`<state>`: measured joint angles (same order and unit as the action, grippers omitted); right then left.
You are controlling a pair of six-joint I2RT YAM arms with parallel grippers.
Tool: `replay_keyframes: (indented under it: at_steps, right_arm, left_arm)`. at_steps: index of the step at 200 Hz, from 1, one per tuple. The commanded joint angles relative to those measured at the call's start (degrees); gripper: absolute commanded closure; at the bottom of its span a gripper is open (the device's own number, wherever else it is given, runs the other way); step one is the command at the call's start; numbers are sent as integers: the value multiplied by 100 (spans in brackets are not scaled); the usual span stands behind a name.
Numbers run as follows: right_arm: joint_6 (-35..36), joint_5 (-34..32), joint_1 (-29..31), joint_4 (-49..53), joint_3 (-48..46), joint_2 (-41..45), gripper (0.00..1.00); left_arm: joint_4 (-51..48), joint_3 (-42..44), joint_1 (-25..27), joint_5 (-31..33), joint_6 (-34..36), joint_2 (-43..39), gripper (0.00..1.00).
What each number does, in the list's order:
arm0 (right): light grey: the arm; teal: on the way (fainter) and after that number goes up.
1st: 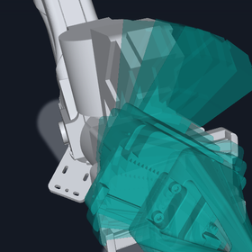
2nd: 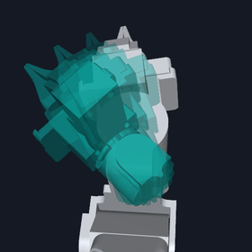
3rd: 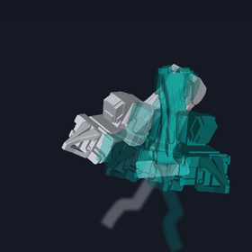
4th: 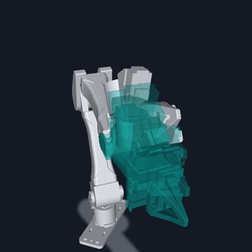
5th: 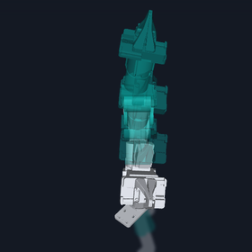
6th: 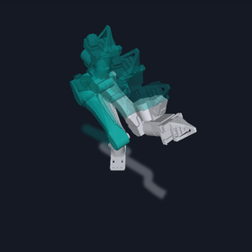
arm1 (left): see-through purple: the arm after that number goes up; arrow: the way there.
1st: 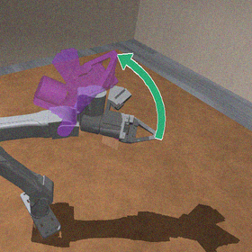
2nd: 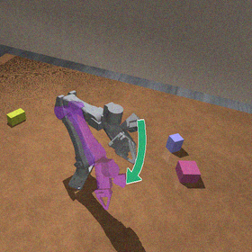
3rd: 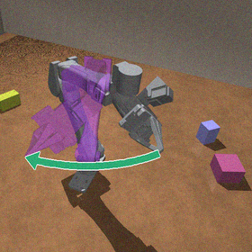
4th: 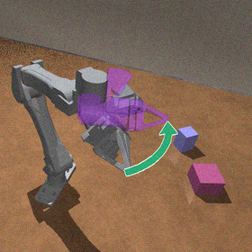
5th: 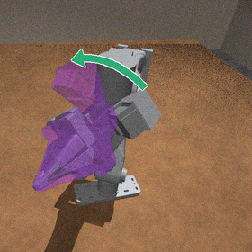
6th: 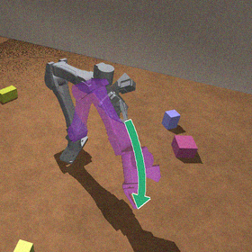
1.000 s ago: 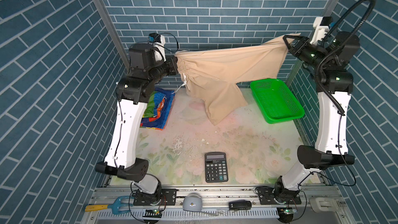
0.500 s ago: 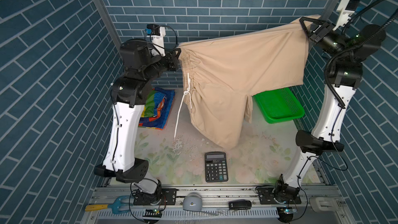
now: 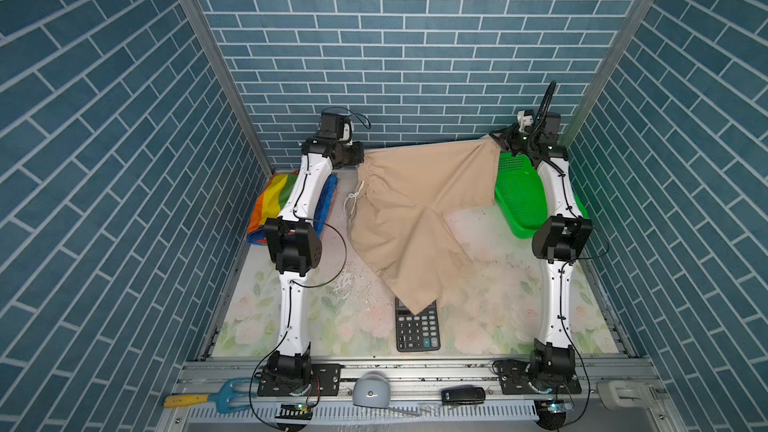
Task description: Fold and stack the shorts
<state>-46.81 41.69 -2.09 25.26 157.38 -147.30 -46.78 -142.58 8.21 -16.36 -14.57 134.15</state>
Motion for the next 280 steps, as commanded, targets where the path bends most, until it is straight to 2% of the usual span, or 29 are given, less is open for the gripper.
replay_keyframes:
  at_steps: [1, 41, 67, 90, 123, 147, 171, 192, 210, 227, 243, 259, 280]
  right_arm:
    - [681, -1150, -498, -518, 344, 412, 100]
    - [836, -1030, -458, -229, 297, 872, 100]
    - [1407, -960, -99, 549, -645, 1628, 100]
    - [1497, -1025, 266, 334, -2763, 2918, 100]
    - [1596, -1398, 1018, -226, -5713, 4813, 100]
    - [1337, -1806, 1699, -579, -7767, 5904, 100]
    - [790, -2137, 2426, -1133, -9657, 6667, 100]
    - [389, -2318, 3047, -1495, -10781, 6911, 100]
    - [135, -2389, 3505, -1781, -11299, 6928, 100]
    - [110, -2448, 3883, -1729, -11370, 6776, 100]
    - [110, -2369, 4137, -1739, -11358, 6508, 100]
    - [106, -2377, 4376, -1733, -11345, 6306, 100]
    - [330, -2325, 4551, -1371, -11164, 6074, 100]
  left_arm:
    - [-184, -488, -570, 856, -79, 120, 100]
    - [111, -792, -696, 357, -518, 630, 100]
    - [157, -620, -793, 347, -382, 633, 98]
    - [30, -359, -1020, 260, -217, 537, 91]
    - [89, 417, -1417, 16, 21, 201, 90]
    - [134, 921, -1510, -50, 321, -8, 89]
    - [255, 1429, -1513, -81, 518, -181, 85]
    - [353, 1791, -1530, 19, 564, -236, 83]
    - [392, 1977, -1535, 18, 578, -231, 83]
    - [400, 2149, -1541, 236, 599, -220, 82]
    - [288, 2197, -1558, 520, 613, -168, 69]
    - [275, 2282, -1570, 520, 613, -156, 65]
    - [266, 2353, -1576, 554, 582, -213, 45]
